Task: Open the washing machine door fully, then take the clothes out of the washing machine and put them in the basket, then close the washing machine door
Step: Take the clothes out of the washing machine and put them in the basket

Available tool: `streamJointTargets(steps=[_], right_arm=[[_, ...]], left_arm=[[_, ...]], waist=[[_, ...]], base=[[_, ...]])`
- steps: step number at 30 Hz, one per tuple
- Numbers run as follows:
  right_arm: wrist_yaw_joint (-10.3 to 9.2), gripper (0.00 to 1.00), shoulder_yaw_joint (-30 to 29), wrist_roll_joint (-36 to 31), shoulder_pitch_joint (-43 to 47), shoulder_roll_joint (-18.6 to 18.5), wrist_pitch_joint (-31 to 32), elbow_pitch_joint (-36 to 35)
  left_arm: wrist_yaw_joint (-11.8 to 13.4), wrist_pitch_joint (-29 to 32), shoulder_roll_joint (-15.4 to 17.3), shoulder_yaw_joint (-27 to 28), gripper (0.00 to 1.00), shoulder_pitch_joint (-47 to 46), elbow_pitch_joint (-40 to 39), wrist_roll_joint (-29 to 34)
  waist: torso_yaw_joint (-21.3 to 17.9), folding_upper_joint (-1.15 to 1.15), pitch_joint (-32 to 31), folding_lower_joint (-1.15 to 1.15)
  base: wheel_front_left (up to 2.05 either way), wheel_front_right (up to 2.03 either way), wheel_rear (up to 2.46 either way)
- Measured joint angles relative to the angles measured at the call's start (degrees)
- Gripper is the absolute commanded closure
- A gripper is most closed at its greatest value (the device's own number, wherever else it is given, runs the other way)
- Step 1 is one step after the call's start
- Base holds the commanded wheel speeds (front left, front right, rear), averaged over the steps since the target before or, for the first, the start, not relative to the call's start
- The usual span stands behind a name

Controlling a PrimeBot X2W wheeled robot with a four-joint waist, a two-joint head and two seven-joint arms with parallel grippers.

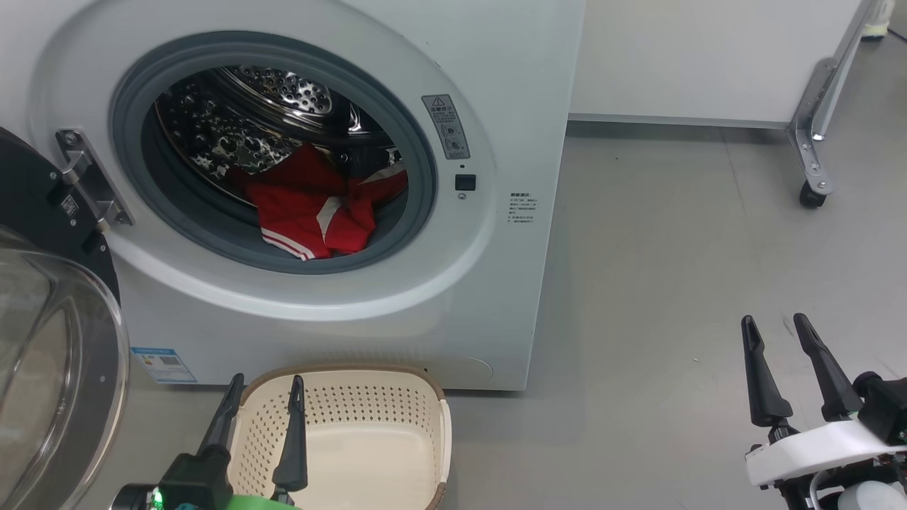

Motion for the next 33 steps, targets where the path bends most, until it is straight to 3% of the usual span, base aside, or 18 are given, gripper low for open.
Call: streamJointTargets(steps=[33], right_arm=[[0.00, 0.00, -0.12, 0.01, 0.00, 0.01, 0.00, 0.00]], left_arm=[[0.49, 0.00, 0.00, -0.24, 0.00, -0.01, 0.14, 0.38]], waist=[[-0.16, 0.00, 0.57, 0.00]], base=[[0.02, -0.02, 0.00]])
